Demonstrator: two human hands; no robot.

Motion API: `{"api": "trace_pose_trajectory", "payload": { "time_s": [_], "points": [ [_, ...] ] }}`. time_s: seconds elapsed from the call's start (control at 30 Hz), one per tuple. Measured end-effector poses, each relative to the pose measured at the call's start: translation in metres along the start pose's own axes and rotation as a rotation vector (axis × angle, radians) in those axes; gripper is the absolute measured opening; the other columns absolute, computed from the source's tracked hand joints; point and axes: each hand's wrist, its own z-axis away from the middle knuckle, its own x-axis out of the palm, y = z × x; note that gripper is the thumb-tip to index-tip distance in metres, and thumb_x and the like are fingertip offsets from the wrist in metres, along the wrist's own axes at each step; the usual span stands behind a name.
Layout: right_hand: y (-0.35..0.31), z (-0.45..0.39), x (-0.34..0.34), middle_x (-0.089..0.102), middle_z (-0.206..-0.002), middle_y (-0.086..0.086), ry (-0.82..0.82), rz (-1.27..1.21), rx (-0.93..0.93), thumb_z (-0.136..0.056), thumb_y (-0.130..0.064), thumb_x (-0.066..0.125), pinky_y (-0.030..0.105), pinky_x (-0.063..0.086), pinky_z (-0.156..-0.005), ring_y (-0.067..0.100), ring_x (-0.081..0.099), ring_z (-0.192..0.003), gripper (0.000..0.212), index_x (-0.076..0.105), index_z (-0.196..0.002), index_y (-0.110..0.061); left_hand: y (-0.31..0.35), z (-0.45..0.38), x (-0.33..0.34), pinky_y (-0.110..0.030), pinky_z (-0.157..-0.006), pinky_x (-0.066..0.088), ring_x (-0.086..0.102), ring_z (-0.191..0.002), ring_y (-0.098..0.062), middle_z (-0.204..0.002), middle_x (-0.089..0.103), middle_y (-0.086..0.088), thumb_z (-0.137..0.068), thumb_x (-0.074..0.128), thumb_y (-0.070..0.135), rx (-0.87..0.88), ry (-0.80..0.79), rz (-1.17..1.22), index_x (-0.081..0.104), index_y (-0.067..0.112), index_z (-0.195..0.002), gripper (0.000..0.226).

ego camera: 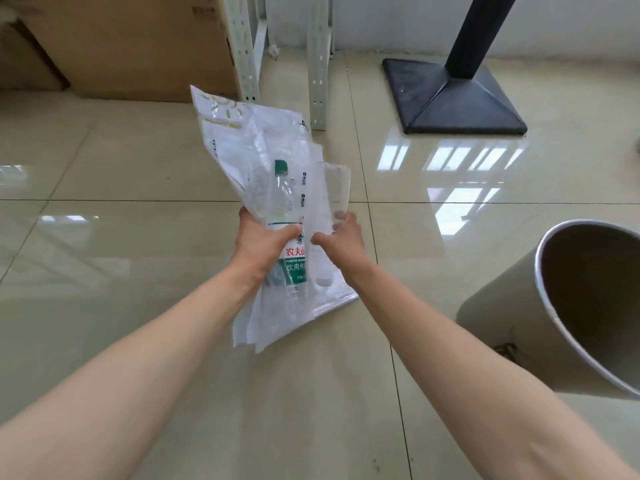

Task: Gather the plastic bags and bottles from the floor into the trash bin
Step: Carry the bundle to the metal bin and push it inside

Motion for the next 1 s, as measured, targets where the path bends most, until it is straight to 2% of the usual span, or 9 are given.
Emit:
{"api": "trace_pose_trajectory", "payload": {
  "time_s": [0.1,0.23,0.37,0.47,0.57,0.63,0.7,0.83,1.0],
  "points": [
    [-0.028,0.024,-0.029,0.047,-0.133,0.011,0.018,-0.128,-0.029,-0.077,-0.017,0.072,0.039,0.048,-0.098,0.024,0.054,-0.117,0.071,0.034,-0.137,-0.015,0.047,0.022,0.013,-0.027,-0.076,0.061,0.074,-0.090,-0.021,-0.104,0.074,-0.011,-0.064,0.082,0.007,0.085,-0.085,0.039,0.057,0.003,-0.122,0.063],
    [-0.066,0.062,-0.082,0.048,-0.135,0.008,0.068,-0.201,-0.111,-0.081,-0.022,0.070,0.032,0.044,-0.098,0.018,0.052,-0.114,0.073,0.030,-0.141,-0.016,0.106,0.060,0.026,-0.034,-0.080,0.061,0.075,-0.094,-0.023,-0.109,0.074,-0.012,-0.062,0.082,0.014,0.166,-0.208,0.083,0.054,0.006,-0.126,0.070],
    [-0.097,0.104,-0.141,0.047,-0.138,0.004,0.110,-0.271,-0.191,-0.083,-0.031,0.069,0.037,0.044,-0.102,0.015,0.051,-0.113,0.073,0.028,-0.143,-0.022,0.166,0.108,0.042,-0.029,-0.075,0.060,0.076,-0.088,-0.017,-0.101,0.077,-0.005,-0.069,0.081,0.016,0.263,-0.328,0.076,0.063,0.010,-0.122,0.056],
    [-0.116,0.137,-0.193,0.050,-0.137,0.001,0.176,-0.300,-0.264,-0.083,-0.047,0.066,0.036,0.045,-0.097,0.014,0.053,-0.115,0.074,0.027,-0.143,-0.029,0.207,0.145,0.061,-0.033,-0.077,0.060,0.077,-0.087,-0.020,-0.097,0.078,-0.007,-0.080,0.076,0.010,0.332,-0.435,0.084,0.067,0.007,-0.116,0.038],
    [-0.126,0.169,-0.249,0.053,-0.131,-0.002,0.266,-0.309,-0.354,-0.086,-0.055,0.061,0.038,0.047,-0.091,0.013,0.054,-0.111,0.077,0.017,-0.147,-0.035,0.239,0.180,0.091,-0.030,-0.071,0.060,0.077,-0.084,-0.022,-0.096,0.077,-0.012,-0.083,0.072,0.008,0.401,-0.537,0.096,0.067,0.002,-0.117,0.035],
    [-0.128,0.188,-0.284,0.054,-0.124,-0.005,0.342,-0.311,-0.404,-0.088,-0.054,0.058,0.031,0.048,-0.082,0.011,0.055,-0.104,0.078,0.012,-0.149,-0.034,0.254,0.200,0.115,-0.029,-0.070,0.060,0.076,-0.083,-0.022,-0.096,0.077,-0.013,-0.084,0.072,0.012,0.433,-0.582,0.094,0.066,0.003,-0.117,0.035],
    [-0.124,0.203,-0.318,0.055,-0.128,-0.003,0.431,-0.310,-0.423,-0.086,-0.061,0.054,0.029,0.048,-0.082,0.013,0.057,-0.106,0.076,0.014,-0.147,-0.038,0.262,0.218,0.145,-0.031,-0.073,0.061,0.076,-0.086,-0.024,-0.099,0.076,-0.014,-0.084,0.072,0.015,0.444,-0.620,0.101,0.065,0.005,-0.119,0.037],
    [-0.102,0.220,-0.375,0.055,-0.135,0.006,0.608,-0.263,-0.360,-0.070,-0.083,0.047,0.048,0.048,-0.099,0.024,0.057,-0.121,0.079,0.028,-0.135,-0.043,0.261,0.245,0.206,-0.039,-0.081,0.061,0.075,-0.094,-0.027,-0.105,0.074,-0.015,-0.083,0.073,0.020,0.423,-0.685,0.148,0.063,0.007,-0.122,0.042],
    [-0.059,0.218,-0.422,0.050,-0.128,0.010,0.756,-0.174,-0.279,-0.082,-0.061,0.060,0.034,0.043,-0.096,0.023,0.054,-0.116,0.065,0.044,-0.130,-0.020,0.238,0.262,0.276,-0.043,-0.084,0.060,0.073,-0.099,-0.027,-0.110,0.071,-0.015,-0.076,0.079,0.013,0.428,-0.636,0.203,0.056,0.007,-0.125,0.054]
  ]
}}
